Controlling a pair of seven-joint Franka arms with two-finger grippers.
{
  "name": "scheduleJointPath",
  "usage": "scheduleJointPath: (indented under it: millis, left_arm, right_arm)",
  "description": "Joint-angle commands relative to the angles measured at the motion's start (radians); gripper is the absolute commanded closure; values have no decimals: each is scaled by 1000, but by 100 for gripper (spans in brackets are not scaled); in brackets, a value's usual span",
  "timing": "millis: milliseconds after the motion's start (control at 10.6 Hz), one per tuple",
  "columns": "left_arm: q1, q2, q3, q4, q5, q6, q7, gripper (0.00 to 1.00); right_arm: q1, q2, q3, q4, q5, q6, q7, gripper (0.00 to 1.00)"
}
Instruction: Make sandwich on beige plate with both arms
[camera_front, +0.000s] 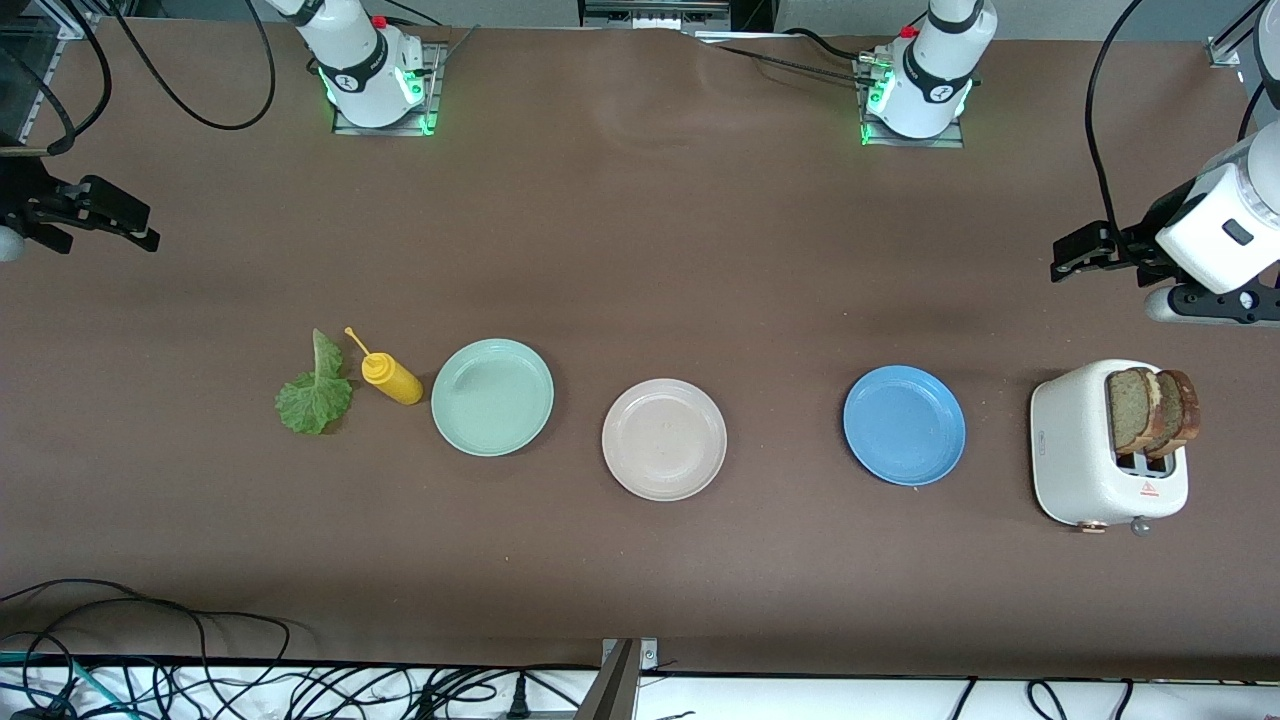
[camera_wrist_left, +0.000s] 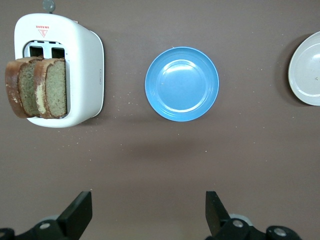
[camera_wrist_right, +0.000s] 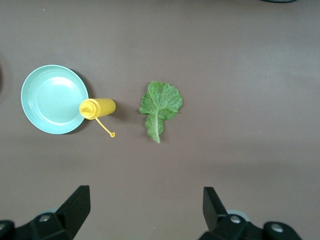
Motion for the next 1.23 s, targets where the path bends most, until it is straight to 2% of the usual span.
scheduleJointPath:
  millis: [0, 1137]
  left_arm:
    - [5, 6, 2, 22, -20, -18, 26, 0]
    - [37, 26, 8, 25, -16, -12, 65, 0]
  right_arm:
    - [-1, 7, 0, 23, 12, -23, 2, 0]
    - [-1, 7, -3, 21, 11, -21, 2, 0]
